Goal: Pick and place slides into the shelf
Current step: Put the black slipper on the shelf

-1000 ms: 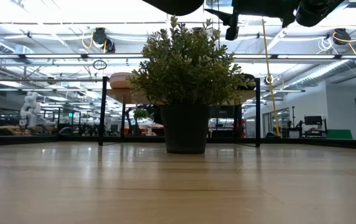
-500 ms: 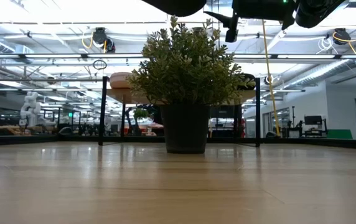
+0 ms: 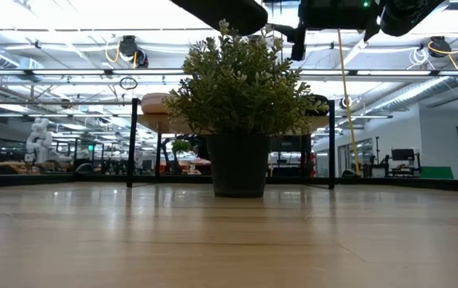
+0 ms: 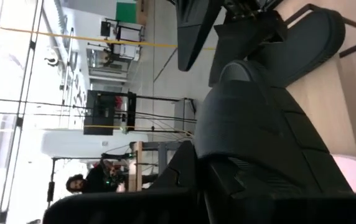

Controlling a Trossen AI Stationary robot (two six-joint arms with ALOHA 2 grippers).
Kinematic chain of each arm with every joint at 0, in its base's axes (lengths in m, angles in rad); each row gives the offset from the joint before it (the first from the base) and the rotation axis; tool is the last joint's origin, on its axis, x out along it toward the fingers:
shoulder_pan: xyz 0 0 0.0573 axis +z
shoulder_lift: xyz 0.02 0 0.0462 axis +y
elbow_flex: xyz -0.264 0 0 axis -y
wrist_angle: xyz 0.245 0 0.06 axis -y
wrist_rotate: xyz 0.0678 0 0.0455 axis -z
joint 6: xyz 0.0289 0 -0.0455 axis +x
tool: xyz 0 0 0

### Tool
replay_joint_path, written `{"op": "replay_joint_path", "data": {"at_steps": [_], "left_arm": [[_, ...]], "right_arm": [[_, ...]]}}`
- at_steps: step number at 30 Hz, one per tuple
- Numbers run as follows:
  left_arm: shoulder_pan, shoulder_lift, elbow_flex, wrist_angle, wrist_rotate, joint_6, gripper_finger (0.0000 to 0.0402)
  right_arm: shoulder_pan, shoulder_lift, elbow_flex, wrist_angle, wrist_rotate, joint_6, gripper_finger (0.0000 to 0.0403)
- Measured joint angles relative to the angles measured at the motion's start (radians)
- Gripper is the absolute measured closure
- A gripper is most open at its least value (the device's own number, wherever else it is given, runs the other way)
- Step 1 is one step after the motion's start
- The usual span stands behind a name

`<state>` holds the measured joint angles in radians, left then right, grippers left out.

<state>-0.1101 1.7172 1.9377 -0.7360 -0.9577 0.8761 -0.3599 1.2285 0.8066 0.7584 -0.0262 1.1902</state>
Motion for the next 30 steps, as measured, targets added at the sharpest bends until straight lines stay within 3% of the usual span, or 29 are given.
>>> {"op": "replay_joint_path", "data": {"at_steps": [22,30], "left_arm": [[-0.001,-0.002,0.001,-0.052,-0.094,-0.02,0.0402],[-0.002,-0.002,0.001,-0.071,-0.045,-0.026,0.0401]], "right_arm": [[-0.027,0.001,0.0,-0.062,-0.103,-0.001,0.0206],[-0.044,0.001,0.0,-0.055,-0.146,0.063,0.0206]]}}
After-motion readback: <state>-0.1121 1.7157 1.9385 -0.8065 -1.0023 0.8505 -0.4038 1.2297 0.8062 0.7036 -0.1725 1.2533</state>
